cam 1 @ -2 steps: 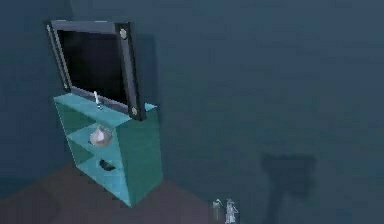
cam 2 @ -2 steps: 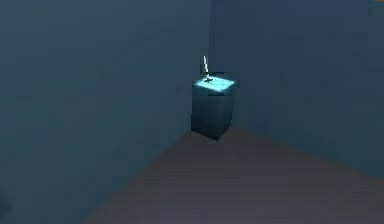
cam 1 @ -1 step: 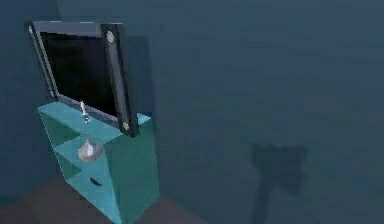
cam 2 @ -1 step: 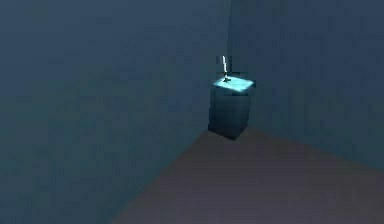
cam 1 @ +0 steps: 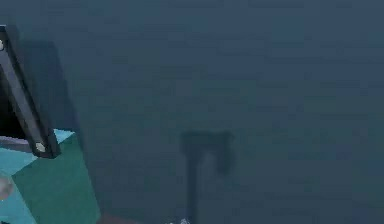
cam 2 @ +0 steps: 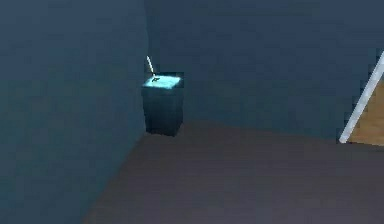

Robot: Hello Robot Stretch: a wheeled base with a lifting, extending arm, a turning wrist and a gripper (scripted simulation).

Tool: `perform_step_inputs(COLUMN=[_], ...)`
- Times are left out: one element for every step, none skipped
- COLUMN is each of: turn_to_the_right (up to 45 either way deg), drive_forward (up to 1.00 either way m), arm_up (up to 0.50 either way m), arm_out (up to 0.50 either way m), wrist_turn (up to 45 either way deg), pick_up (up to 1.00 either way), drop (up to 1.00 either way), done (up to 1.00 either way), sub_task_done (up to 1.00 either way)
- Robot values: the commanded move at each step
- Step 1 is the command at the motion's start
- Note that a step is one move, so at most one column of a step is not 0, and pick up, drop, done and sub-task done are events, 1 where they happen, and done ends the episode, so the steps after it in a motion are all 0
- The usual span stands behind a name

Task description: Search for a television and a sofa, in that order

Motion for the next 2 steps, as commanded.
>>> perform_step_inputs(turn_to_the_right=[0.0, -45.0], drive_forward=[0.25, 0.0], arm_up=[0.0, 0.0], arm_out=[0.0, 0.0], wrist_turn=[0.0, 0.0], pick_up=[0.0, 0.0], drop=[0.0, 0.0], done=[0.0, 0.0], sub_task_done=[0.0, 0.0])
